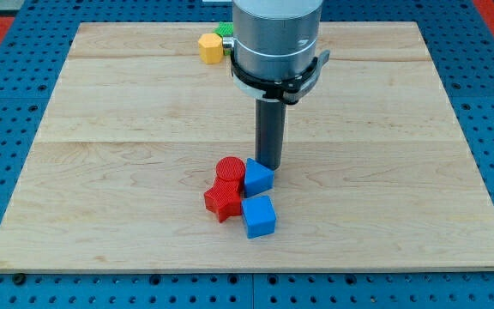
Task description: Move the arm to the top center of the board
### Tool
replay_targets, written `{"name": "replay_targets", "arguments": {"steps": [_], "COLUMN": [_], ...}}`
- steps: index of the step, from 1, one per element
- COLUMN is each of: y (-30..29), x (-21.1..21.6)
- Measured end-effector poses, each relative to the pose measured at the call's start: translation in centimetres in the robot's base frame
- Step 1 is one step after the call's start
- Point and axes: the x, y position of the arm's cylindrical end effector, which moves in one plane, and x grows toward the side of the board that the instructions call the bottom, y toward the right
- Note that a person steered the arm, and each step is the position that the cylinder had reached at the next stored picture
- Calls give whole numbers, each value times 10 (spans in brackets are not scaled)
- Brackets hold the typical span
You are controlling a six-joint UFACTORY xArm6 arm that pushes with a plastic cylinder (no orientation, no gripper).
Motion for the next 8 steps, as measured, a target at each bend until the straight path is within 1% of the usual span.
{"name": "replay_targets", "arguments": {"steps": [1,2,3,4,5,6,8], "y": [0,13,29,32,32,34,36], "x": [0,-23,-87,-149,-184,-208,-210]}}
